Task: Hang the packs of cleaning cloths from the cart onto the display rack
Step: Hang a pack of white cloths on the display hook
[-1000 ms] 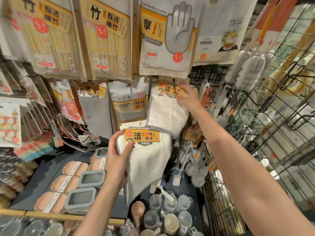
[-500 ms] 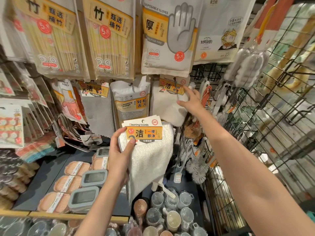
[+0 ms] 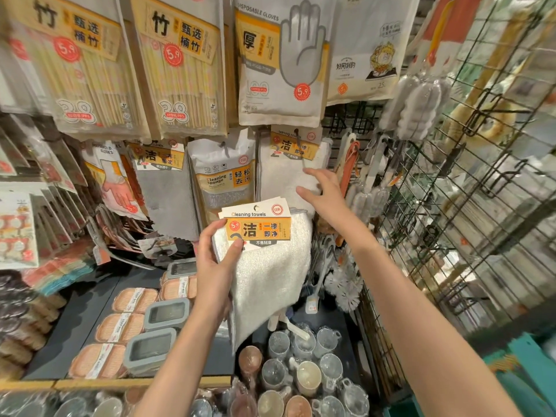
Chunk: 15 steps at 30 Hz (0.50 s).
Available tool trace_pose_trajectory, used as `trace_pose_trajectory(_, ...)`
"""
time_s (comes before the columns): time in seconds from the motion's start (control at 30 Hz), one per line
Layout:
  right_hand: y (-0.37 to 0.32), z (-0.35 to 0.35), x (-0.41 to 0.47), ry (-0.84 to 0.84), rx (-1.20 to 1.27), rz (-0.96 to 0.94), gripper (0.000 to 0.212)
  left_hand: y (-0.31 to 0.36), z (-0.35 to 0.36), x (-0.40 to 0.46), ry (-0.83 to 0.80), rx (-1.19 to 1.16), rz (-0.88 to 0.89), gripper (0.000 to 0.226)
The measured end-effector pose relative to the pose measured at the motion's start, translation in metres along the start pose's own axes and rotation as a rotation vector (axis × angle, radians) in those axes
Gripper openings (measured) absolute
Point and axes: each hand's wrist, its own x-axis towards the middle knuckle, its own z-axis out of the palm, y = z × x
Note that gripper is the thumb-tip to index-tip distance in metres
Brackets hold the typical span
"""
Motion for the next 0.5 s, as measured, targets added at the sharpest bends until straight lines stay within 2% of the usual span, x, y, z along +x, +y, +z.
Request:
trace_pose_trajectory(0.1,-0.001,0.002,-0.013,-0.051,0.003,-0.010,0.036,0.000,0.010,-0.004,0.004,-0.040,0.017,0.044)
trace_pose_trajectory(0.2,0.002,0.003,-0.027,-0.106,0.021,0.012,0.034,-0.003,0.020,-0.009,0.018,-0.062,0.033,0.046)
trace_pose_trajectory(0.37,0.006,0.003,-0.050,-0.152,-0.046,-0.058,0.047,-0.014,0.031,-0.013,0.055,-0.025,0.052,0.048)
trace_pose_trajectory(0.5,0.007,-0.001,-0.052,-0.119,-0.038,-0.072,0.053,-0.018,0.037,-0.015,0.108,-0.004,0.047,0.047)
